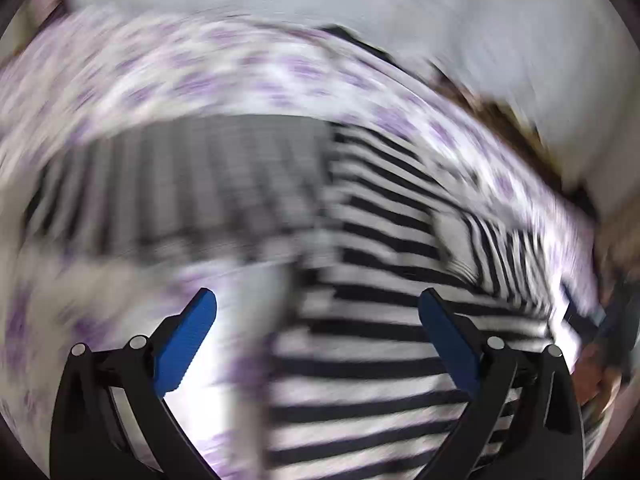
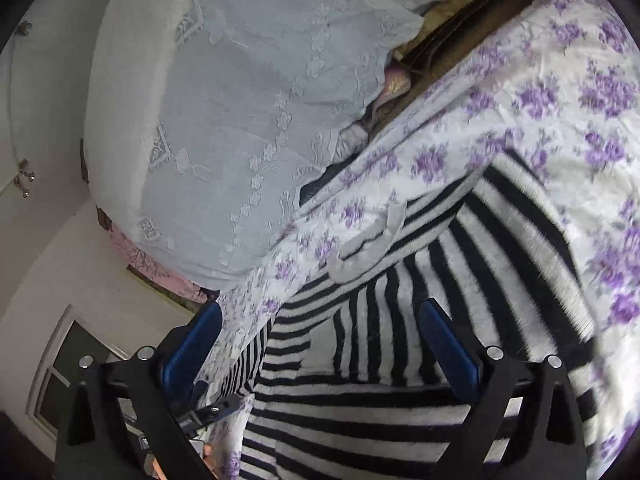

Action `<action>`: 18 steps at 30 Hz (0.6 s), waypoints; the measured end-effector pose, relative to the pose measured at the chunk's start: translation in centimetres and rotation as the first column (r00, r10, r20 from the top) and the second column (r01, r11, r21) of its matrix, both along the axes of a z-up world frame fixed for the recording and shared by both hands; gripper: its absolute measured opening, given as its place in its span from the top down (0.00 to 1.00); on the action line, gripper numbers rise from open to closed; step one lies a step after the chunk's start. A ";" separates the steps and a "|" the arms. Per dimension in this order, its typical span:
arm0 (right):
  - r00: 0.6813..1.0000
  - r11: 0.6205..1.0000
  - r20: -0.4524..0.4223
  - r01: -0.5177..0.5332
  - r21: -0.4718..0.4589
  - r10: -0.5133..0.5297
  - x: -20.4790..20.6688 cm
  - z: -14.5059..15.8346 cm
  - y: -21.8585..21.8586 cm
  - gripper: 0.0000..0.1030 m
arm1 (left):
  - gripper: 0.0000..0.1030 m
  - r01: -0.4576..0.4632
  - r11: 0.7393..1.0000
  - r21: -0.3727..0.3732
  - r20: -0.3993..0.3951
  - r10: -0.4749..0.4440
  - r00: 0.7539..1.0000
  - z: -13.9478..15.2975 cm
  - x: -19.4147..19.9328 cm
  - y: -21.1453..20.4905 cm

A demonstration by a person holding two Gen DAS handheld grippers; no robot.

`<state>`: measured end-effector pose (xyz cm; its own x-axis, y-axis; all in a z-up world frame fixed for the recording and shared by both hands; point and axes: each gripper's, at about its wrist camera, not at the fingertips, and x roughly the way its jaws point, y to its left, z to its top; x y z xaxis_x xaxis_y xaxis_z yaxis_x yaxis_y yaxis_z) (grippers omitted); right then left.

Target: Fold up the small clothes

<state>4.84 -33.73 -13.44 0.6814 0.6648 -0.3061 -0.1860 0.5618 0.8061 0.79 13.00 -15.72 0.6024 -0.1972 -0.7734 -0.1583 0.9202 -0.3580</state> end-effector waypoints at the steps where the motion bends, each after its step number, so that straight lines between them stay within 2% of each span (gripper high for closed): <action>1: 1.000 1.000 -0.006 -0.008 0.008 0.008 0.0 -0.1 0.5 0.03 | 0.05 -0.080 0.995 -0.060 -0.006 0.079 0.997 -0.6 -1.4 2.9; 3: 1.000 1.000 -0.016 -0.019 0.001 0.019 0.1 -0.3 1.5 0.03 | 0.05 -0.170 0.974 -0.150 -0.017 0.169 0.985 -1.4 -2.9 6.4; 5: 0.999 0.999 -0.033 -0.025 -0.037 0.024 0.3 -0.8 2.5 0.03 | 0.05 -0.214 0.929 -0.303 -0.022 0.218 0.976 -2.3 -3.3 9.5; 7: 0.998 0.997 -0.056 -0.027 -0.066 0.023 0.5 -1.6 3.1 0.03 | 0.05 -0.234 0.887 -0.399 -0.016 0.248 0.969 -2.8 -2.9 11.3; 9: 0.996 0.998 -0.089 -0.013 -0.062 0.007 0.9 -2.7 2.9 0.03 | 0.05 -0.252 0.879 -0.405 -0.023 0.266 0.964 -3.2 -2.0 12.1; 11: 0.994 1.000 -0.105 0.023 0.000 -0.023 1.1 -4.1 1.9 0.03 | 0.05 -0.283 0.843 -0.457 -0.028 0.305 0.952 -3.7 -1.3 13.5; 14: 0.996 0.998 -0.084 0.042 0.056 -0.038 0.9 -4.5 1.2 0.03 | 0.06 -0.305 0.808 -0.503 -0.012 0.346 0.938 -4.0 -1.1 15.3; 15: 0.996 0.998 -0.074 0.043 0.052 -0.039 0.9 -4.6 1.3 0.03 | 0.10 -0.319 0.803 -0.503 -0.007 0.366 0.931 -4.1 -1.1 15.8; 16: 0.997 0.998 -0.065 0.041 0.043 -0.038 0.9 -4.6 1.3 0.03 | 0.22 -0.337 0.805 -0.488 -0.010 0.381 0.925 -4.0 -1.1 16.3; 18: 0.999 0.999 -0.027 0.034 -0.005 -0.034 0.8 -4.5 1.9 0.03 | 0.38 -0.360 0.809 -0.464 -0.022 0.396 0.918 -4.2 -0.7 16.8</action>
<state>5.65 -31.84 -17.99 0.6951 0.6401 -0.3273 -0.1452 0.5709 0.8081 0.06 29.85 -19.96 0.7523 -0.2569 -0.6067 -0.4176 0.5263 -0.7407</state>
